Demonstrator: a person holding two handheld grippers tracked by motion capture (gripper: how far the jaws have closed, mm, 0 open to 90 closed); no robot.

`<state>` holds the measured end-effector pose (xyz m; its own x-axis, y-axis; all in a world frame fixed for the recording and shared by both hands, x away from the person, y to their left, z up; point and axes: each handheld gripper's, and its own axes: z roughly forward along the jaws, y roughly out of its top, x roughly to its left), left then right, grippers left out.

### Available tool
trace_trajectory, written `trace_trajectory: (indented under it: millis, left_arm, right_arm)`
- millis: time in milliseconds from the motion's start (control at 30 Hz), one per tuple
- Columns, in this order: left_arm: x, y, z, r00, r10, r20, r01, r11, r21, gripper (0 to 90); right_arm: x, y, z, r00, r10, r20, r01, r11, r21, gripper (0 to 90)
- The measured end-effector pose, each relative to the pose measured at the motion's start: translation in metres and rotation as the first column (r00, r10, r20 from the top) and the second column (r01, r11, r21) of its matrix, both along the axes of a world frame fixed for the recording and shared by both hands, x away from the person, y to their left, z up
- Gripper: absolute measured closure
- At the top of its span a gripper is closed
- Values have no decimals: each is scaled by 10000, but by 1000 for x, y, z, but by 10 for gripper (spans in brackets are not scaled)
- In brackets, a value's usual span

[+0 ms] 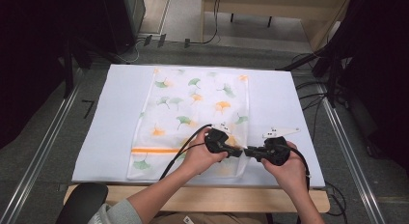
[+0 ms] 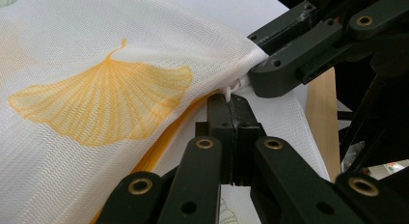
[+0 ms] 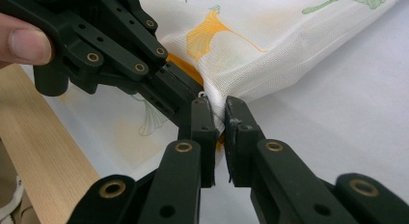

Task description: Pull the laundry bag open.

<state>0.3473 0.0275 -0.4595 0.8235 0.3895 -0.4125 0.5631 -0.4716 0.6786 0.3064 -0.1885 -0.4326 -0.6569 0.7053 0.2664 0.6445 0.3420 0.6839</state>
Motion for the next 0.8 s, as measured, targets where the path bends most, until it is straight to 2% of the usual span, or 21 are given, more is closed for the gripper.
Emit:
trace_trajectory:
  millis: [467, 700, 800]
  left_arm:
    - [0, 2, 2, 9989, 268, -373, -256, 9992, 313, 900]
    - [1, 5, 1, 9976, 309, -621, -280, 9985, 464, 900]
    - [1, 6, 1, 9978, 234, -612, -207, 9988, 439, 900]
  right_arm:
    - [-1, -1, 0, 10000, 1, 22, -1, 10000, -79, 852]
    - [-1, -1, 0, 10000, -5, 2, 5, 9999, -113, 853]
    - [-1, -2, 0, 10000, -10, -18, 10, 9999, -112, 853]
